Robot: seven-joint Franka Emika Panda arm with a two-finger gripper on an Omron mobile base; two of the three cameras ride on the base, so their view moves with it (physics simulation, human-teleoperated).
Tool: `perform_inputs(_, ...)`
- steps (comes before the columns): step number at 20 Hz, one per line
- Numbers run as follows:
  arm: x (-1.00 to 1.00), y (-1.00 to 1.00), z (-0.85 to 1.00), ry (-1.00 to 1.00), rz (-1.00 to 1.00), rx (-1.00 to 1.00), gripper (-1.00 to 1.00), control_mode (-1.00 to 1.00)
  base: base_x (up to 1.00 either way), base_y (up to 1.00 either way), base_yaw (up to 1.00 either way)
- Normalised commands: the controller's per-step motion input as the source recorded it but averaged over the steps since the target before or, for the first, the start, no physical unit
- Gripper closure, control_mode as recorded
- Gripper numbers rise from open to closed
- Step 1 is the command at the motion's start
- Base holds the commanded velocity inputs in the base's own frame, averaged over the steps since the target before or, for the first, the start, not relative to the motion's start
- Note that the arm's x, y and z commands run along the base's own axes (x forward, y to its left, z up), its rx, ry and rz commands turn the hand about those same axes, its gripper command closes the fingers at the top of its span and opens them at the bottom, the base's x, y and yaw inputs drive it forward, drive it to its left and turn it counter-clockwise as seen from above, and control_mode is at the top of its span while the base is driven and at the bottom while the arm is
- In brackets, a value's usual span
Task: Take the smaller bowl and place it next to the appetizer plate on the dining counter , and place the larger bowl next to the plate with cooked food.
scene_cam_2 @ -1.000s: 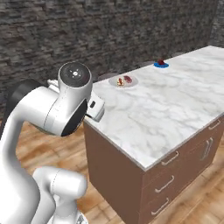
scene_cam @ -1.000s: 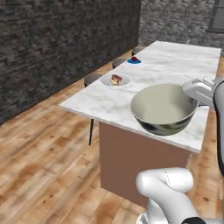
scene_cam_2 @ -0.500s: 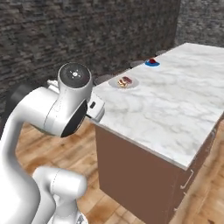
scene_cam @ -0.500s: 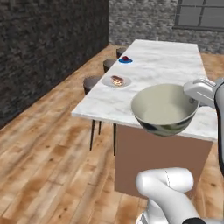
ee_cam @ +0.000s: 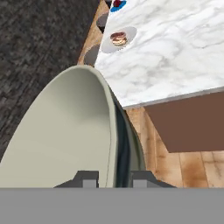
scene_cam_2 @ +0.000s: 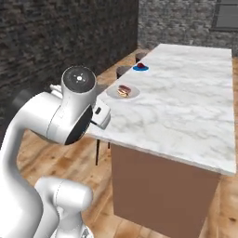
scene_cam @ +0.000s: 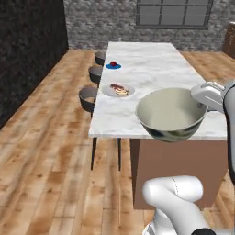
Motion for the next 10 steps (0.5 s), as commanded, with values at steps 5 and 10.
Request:
perform_inputs(5,0.0,0.0,0.0,0.0,0.0,0.0,1.0,1.0,0.21,0.92,-0.63)
perform_inputs(10,0.0,0.0,0.0,0.0,0.0,0.0,1.0,1.0,0.31,0.92,-0.67)
